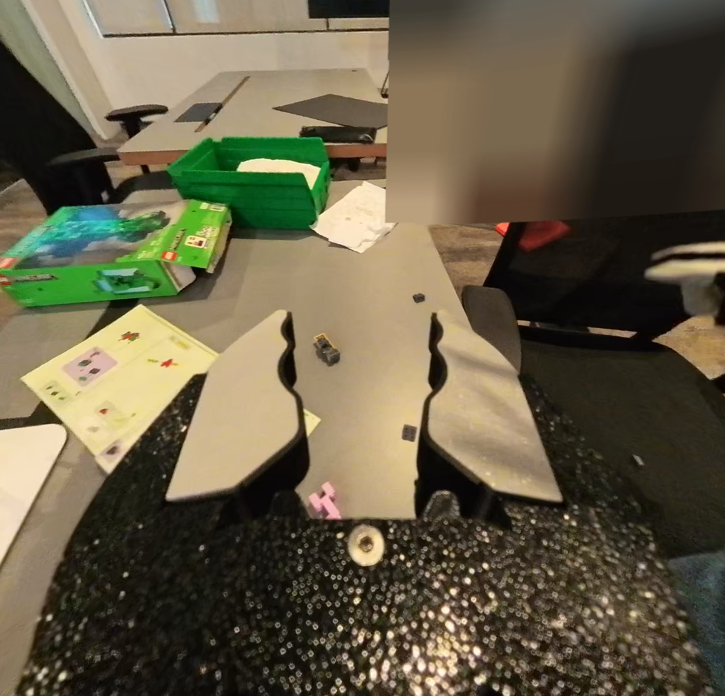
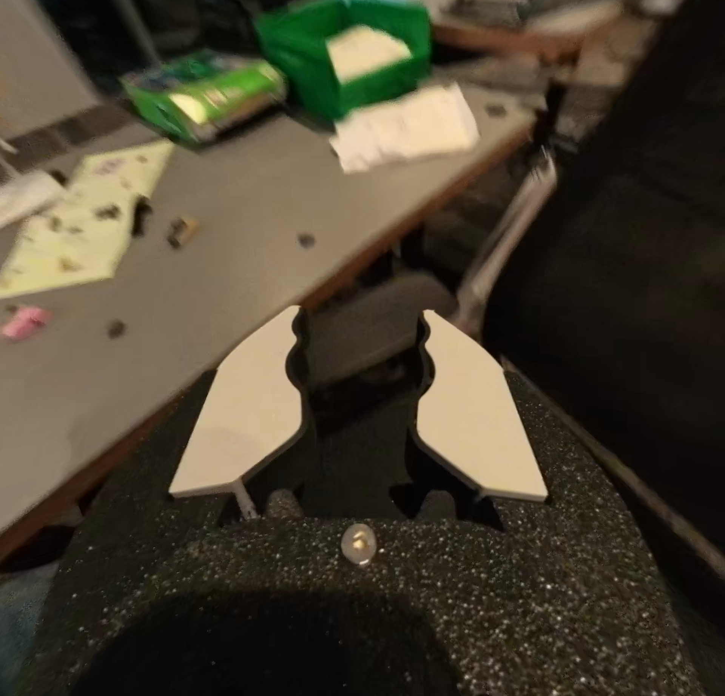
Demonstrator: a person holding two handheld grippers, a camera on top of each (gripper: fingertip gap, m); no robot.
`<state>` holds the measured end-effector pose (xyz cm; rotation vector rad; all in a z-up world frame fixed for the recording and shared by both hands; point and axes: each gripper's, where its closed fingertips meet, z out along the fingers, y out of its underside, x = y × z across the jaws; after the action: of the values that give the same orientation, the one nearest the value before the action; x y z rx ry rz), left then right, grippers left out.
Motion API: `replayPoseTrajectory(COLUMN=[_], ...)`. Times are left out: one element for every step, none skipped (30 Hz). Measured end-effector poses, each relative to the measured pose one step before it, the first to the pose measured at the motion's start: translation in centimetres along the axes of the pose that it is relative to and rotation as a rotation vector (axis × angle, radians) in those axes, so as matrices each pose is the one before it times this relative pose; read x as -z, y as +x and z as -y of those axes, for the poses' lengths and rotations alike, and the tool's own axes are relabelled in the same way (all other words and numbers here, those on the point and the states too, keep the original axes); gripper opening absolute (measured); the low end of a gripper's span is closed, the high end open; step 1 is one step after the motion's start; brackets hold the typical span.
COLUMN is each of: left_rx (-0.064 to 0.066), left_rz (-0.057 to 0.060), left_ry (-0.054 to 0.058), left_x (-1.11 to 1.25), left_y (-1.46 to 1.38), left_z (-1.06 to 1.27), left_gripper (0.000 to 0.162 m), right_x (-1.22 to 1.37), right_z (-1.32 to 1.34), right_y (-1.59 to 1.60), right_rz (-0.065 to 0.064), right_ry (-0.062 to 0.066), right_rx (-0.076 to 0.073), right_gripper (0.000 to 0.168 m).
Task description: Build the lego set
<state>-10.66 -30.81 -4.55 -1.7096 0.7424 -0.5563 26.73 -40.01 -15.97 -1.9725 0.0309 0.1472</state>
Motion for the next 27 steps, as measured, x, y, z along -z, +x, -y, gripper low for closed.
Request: replayPoseTrajectory(left_rx=[0.0016, 0.0006, -0.0046, -0.0109, -0.0144, -0.0124, -0.0063, 0.0008, 0.0064, 0.008, 0.0061, 0.0036, 0.0011, -0.0014, -0.0036, -0.0051, -0.0057, -0.0052, -0.0029, 0.0003, 0.0025, 0.0029, 0.0031, 0.0039, 0.0047, 0.0042, 0.0016], left_rz=[-0.0149, -0.0172, -0.0186, -0.0183, -0.0163, -0.0145, -0.0133, -0.0119, -0.0103, -0.0083, -0.0068, -0.0066, -0.0087, -0.011, -0.0121, -0.0129, -0.0121, -0.0097, -0.0073, -0.0067, -0.006, -0.0039, -0.0014, -0.0012, -0.0019, -0.0022, -0.0017], left_ry=[-0.0054, -0.0125, -0.0133, -0.0089, -0.0057, -0.0064, -0.0083, -0.0091, -0.008, -0.0072, -0.0069, -0.0054, -0.0044, -0.0056, -0.008, -0.01, -0.0095, -0.0072, -0.0055, -0.0051, -0.0053, -0.0058, -0.0061, -0.0052, -0.0038, -0.003, -0.0026], left_x=[-0.323, -0.354, -0.34, -0.288, -0.25, -0.25, -0.256, -0.284, -0.307, -0.302, -0.312, -0.289, -0.259, -0.234, -0.212, -0.198, -0.151, -0.108, -0.086, -0.074, -0.056, -0.062, -0.059, -0.067, -0.073, -0.09, -0.08], left_y=[0.444, 0.485, 0.514, 0.521, 0.511, 0.468, 0.419, 0.377, 0.339, 0.298, 0.286, 0.285, 0.339, 0.393, 0.418, 0.428, 0.398, 0.347, 0.276, 0.222, 0.168, 0.103, 0.036, 0.007, 0.013, 0.015, 0.014], left_z=[-0.426, -0.424, -0.36, -0.313, -0.338, -0.415, -0.483, -0.512, -0.483, -0.455, -0.405, -0.335, -0.273, -0.252, -0.243, -0.246, -0.204, -0.163, -0.143, -0.141, -0.16, -0.162, -0.164, -0.139, -0.1, -0.062, -0.03], left_gripper=[0.066, 0.066, 0.067, 0.066, 0.066, 0.065, 0.065, 0.065, 0.065, 0.065, 0.065, 0.065, 0.065, 0.065, 0.065, 0.065, 0.065, 0.065, 0.065, 0.065, 0.065, 0.064, 0.064, 0.064, 0.064, 0.064, 0.064], right_x=[1.16, 0.765, 0.356, 0.001, -0.331, -0.602, -0.801, -0.973, -1.078, -1.049, -0.957, -0.774, -0.62, -0.5, -0.436, -0.363, -0.271, -0.246, -0.288, -0.327, -0.305, -0.248, -0.179, -0.18, -0.216, -0.198, -0.191], right_z=[-3.795, -4.044, -3.88, -3.598, -3.318, -2.977, -2.507, -2.251, -1.925, -1.548, -1.308, -0.941, -0.538, -0.326, -0.278, -0.158, -0.059, -0.066, -0.206, -0.274, -0.256, -0.135, -0.039, -0.025, -0.05, -0.021, -0.042], right_y=[0.944, 0.966, 0.882, 0.858, 0.898, 0.779, 0.527, 0.526, 0.534, 0.453, 0.525, 0.674, 0.436, 0.239, 0.176, 0.043, 0.048, 0.067, 0.232, 0.211, 0.137, 0.123, 0.09, 0.028, -0.129, -0.097, 0.199], right_rz=[-0.0522, -0.0483, -0.037, -0.0302, -0.0329, -0.0284, -0.0157, -0.0205, -0.0252, -0.0267, -0.0386, -0.0563, -0.0433, -0.0287, -0.0208, -0.0087, -0.0073, -0.0079, -0.0171, -0.0151, -0.0084, -0.008, -0.0075, -0.0047, 0.0053, 0.0032, -0.0165], right_ry=[-0.0609, -0.0689, -0.0604, -0.0542, -0.0557, -0.055, -0.0456, -0.0492, -0.046, -0.036, -0.0356, -0.0239, -0.0064, -0.0024, -0.0085, -0.0057, 0.0001, 0.0002, -0.0102, -0.0157, -0.0128, -0.0058, 0.0, -0.0034, -0.0078, -0.0067, -0.009], right_rx=[-0.0395, -0.0488, -0.0594, -0.0512, -0.0361, -0.0269, -0.0268, -0.0259, -0.0196, -0.0163, -0.008, 0.002, 0.0061, -0.004, -0.0165, -0.0175, -0.0121, -0.0088, -0.008, -0.0104, -0.0138, -0.0102, -0.006, -0.0048, -0.0025, 0.005, 0.0133], right_gripper=[0.053, 0.053, 0.053, 0.052, 0.051, 0.049, 0.046, 0.044, 0.042, 0.042, 0.04, 0.037, 0.037, 0.037, 0.036, 0.036, 0.034, 0.032, 0.03, 0.03, 0.03, 0.03, 0.03, 0.03, 0.031, 0.03, 0.03])
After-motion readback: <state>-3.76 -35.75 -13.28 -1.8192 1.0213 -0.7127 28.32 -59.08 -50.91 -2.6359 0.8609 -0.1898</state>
